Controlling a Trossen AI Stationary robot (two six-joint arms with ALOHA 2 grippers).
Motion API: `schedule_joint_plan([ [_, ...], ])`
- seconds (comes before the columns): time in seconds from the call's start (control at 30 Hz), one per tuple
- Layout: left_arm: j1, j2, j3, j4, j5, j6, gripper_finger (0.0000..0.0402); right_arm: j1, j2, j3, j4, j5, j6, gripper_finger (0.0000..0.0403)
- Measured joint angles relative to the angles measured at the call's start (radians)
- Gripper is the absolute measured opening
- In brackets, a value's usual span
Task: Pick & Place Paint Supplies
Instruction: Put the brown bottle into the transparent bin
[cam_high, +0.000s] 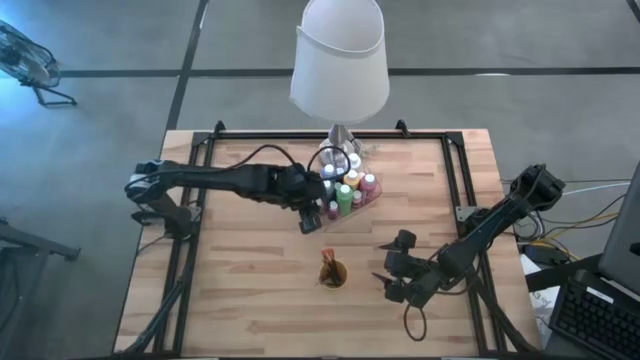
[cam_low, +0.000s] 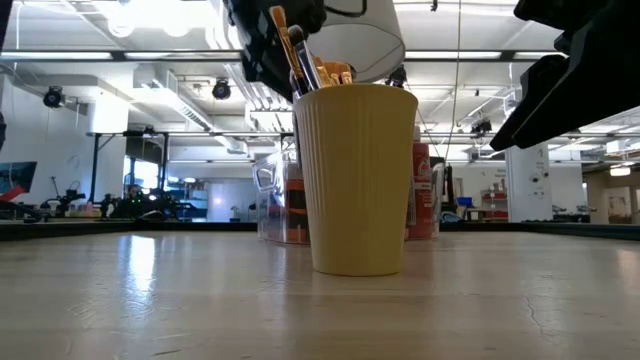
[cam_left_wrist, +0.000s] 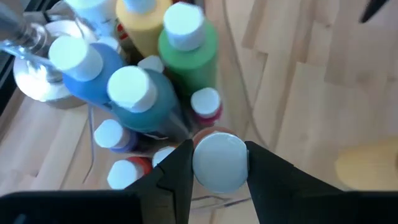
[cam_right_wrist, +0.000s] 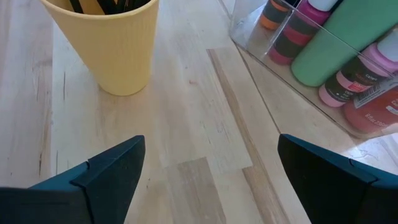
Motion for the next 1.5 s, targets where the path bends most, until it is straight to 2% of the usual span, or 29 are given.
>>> schedule_joint_plan([
  [1.5, 0.051, 0.216, -0.008, 0.039, 0.108, -0.003, 0.0131, 0.0, 0.0, -0.014, -0.001, 0.0, 0.01, 0.0364],
])
